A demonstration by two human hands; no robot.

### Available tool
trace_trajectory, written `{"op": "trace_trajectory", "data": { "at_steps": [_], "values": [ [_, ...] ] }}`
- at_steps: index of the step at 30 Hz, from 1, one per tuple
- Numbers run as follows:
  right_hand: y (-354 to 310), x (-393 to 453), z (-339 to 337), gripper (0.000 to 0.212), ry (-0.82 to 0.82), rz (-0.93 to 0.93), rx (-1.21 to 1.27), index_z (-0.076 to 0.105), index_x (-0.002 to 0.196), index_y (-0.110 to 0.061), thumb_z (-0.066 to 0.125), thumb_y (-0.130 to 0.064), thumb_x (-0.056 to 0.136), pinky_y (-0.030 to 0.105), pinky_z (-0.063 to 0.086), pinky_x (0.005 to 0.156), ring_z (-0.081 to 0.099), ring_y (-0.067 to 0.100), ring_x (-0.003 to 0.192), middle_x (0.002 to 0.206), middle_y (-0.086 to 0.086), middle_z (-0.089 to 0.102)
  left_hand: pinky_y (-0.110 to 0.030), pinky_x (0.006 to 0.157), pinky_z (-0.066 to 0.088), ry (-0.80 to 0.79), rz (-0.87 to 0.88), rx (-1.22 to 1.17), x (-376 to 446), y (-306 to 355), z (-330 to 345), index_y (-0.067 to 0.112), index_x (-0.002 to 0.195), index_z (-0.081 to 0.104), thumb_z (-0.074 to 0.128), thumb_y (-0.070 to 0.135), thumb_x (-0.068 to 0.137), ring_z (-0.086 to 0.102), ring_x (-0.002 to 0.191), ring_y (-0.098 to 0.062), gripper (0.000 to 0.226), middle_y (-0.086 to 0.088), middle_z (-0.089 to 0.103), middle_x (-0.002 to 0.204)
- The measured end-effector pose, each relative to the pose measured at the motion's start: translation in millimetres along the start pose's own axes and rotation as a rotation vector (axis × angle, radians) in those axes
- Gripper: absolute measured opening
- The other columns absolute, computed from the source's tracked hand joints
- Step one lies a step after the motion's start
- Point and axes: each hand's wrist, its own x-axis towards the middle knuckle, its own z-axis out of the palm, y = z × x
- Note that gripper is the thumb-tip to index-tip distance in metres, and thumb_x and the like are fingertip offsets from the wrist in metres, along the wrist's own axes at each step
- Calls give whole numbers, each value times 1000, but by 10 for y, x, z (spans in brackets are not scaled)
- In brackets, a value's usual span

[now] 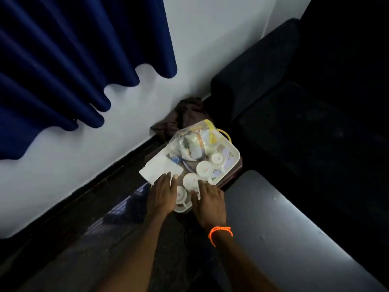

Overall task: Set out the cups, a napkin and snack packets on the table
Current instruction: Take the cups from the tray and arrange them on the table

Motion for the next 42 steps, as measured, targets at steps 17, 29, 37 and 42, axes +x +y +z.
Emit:
{"op": "trace_trajectory", "data": {
  "at_steps": [17,29,37,42],
  "values": [
    [-270,-109,468,20,-5,549,1013,77,96,-21,67,-38,97,6,47,71,69,-5,84,91,-8,78,-48,60,68,-42,-318,-645,142,-414,172,10,83,72,92,34,77,81,80,-29,32,-8,80,80],
    [569,-449,-52,48,-148,558,1700,64,113,-8,86,7,73,33,61,82,70,22,87,94,9,67,-30,81,65,-546,-226,-1038,-331,24,136,10,128,69,90,4,64,77,112,-24,67,-12,80,121],
    [1736,-976,-269,78,-216,495,1330,69,128,-16,92,-5,54,42,58,102,71,23,111,123,11,76,-30,95,60,-926,-25,-769,-569,852,1022,8,140,59,67,-28,77,69,121,-19,73,-8,71,131],
    [2194,-1492,-137,71,-24,627,861,65,116,-10,98,-9,53,17,54,81,66,19,99,116,4,65,-30,94,60,-1037,128,-482,-828,1219,1750,9,135,62,73,-27,71,68,122,-17,74,-6,72,131]
  ]
}}
